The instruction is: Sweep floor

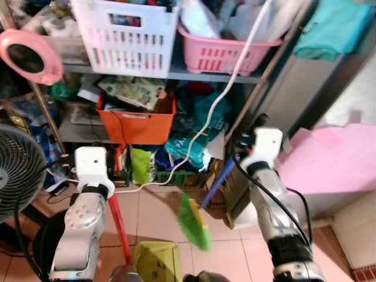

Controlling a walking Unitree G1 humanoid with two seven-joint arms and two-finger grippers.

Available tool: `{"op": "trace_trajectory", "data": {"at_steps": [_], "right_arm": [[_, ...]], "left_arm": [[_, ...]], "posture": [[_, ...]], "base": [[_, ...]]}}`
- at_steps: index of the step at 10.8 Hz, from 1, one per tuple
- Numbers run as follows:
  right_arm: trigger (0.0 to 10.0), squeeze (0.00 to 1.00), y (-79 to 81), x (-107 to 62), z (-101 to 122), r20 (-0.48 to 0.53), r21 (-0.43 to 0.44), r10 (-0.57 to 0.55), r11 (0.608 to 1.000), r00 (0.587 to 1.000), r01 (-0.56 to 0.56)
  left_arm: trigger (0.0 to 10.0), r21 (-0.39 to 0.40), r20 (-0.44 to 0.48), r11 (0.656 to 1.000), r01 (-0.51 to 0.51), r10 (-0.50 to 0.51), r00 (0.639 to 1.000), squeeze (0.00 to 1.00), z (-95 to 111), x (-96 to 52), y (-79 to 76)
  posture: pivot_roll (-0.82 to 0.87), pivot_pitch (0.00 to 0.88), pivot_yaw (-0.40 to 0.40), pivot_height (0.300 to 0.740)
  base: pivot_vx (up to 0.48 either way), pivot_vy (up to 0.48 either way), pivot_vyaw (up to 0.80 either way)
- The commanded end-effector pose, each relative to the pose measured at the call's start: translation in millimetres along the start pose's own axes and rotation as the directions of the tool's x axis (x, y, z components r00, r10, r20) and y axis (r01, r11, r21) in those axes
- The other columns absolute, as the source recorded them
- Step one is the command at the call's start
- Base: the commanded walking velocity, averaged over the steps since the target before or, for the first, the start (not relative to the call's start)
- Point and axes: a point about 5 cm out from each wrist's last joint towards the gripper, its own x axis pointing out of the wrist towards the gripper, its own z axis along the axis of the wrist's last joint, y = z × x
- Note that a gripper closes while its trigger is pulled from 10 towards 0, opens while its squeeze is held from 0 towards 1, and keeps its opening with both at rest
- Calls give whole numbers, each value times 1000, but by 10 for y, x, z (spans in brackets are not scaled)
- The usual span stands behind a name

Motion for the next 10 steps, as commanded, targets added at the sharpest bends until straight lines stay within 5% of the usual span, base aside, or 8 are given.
{"op": "trace_trajectory", "data": {"at_steps": [1, 4, 6, 7, 9, 10], "right_arm": [[10000, 0, -33, -6, 54, 24, -20, -20, 1000, 1000, 21], [10000, 0, -128, -84, 65, 39, -85, -102, 991, 994, 105], [10000, 0, -167, 5, 139, 84, -167, -78, 982, 993, 91], [10000, 0, -265, 63, 121, 44, -110, -147, 982, 988, 151], [10000, 0, -156, 117, 203, 80, -140, -76, 986, 994, 87], [10000, 0, -91, 113, 227, 81, -122, -56, 990, 995, 66]], "left_arm": [[10000, 100, 71, 995, 21, -28, 997, 0, 217, 52, 40], [10000, 274, 115, 961, 45, -79, 990, 0, 388, 111, 53], [10000, 458, 204, 889, -24, -78, 976, 0, 605, 199, 122], [10000, 467, 233, 883, -47, -71, 970, 0, 662, 252, 139], [10000, 452, 292, 890, -66, -78, 953, 0, 718, 274, 116], [10000, 299, 310, 952, -59, -38, 950, 0, 671, 285, 82]], "posture": [[120, 0, -42, 740], [106, 6, -63, 740], [105, 3, -65, 740], [116, 5, -81, 740], [112, 0, -91, 740], [100, 0, -103, 740]], "base": [[0, 0, 0], [0, 0, 0], [0, 0, 0], [0, 0, 0], [0, 0, 0], [0, 0, 0]]}}
